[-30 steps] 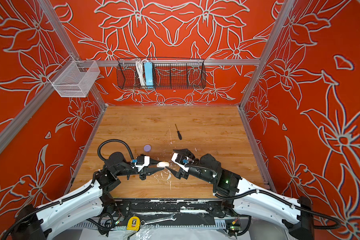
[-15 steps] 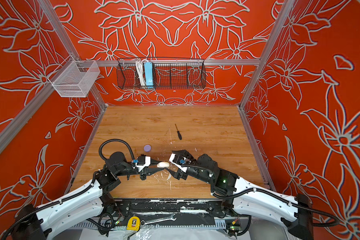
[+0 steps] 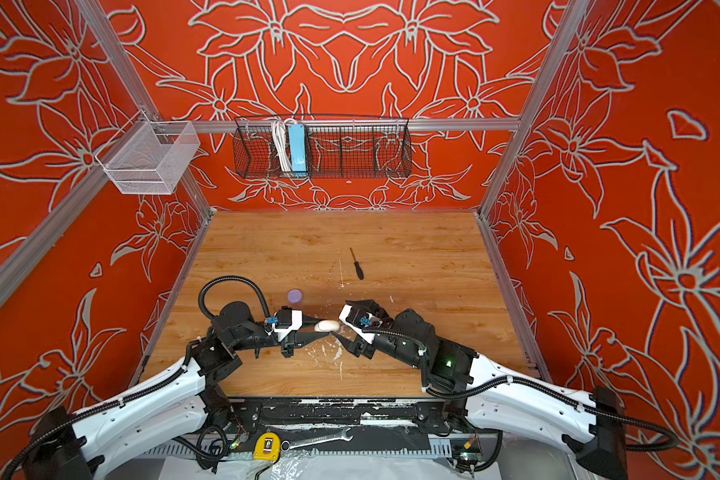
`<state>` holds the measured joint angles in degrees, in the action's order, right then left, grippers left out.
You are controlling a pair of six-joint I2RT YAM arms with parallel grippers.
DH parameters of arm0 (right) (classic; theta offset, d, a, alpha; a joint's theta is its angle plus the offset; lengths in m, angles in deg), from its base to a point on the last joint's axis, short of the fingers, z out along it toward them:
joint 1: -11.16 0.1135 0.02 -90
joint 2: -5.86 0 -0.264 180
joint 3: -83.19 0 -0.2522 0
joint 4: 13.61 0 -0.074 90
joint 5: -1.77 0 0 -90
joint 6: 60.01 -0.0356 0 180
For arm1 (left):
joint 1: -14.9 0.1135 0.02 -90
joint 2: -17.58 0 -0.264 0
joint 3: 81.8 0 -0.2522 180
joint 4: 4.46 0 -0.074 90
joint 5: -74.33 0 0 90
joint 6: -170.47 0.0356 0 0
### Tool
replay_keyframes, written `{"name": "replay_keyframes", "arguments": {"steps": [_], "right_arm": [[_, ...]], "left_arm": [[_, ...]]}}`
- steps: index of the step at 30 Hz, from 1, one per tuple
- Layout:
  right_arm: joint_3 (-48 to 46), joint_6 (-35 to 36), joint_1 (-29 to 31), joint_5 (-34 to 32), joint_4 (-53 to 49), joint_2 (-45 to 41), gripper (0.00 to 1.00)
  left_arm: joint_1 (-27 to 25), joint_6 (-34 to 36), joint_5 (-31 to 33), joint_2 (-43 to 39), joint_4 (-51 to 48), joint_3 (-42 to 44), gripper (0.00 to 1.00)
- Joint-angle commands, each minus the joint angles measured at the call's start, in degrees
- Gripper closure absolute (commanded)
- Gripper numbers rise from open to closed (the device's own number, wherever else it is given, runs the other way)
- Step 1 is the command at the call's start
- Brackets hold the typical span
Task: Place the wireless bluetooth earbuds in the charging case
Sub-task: 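Push the white case lid open with the right gripper fingers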
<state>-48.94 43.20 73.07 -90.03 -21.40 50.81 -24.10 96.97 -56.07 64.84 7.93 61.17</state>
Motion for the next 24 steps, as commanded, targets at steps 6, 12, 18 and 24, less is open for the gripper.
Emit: {"name": "replay_keyframes", "arguments": {"steps": [6,12,18,24], "right_arm": [[0.26,-0.5,-0.83,-8.13,2.83,-2.86,0.26],[0.31,-0.64,-0.87,-8.16,2.83,-2.86,0.26],[-0.3,1.11,-0.83,2.5,1.68,-4.36,0.26],[-0.97,1.93,-0.83,12.19,1.32,-5.78,0.22]], "left_arm": [[-1.6,1.34,-5.74,-0.16,-0.11,-1.42,1.0],[-1.6,1.44,-6.0,0.12,-0.3,-1.57,1.0],[-1.6,-0.22,-2.53,1.01,-3.04,-3.39,1.0],[-1.6,-0.26,1.19,3.08,-5.16,-4.72,1.0]]}}
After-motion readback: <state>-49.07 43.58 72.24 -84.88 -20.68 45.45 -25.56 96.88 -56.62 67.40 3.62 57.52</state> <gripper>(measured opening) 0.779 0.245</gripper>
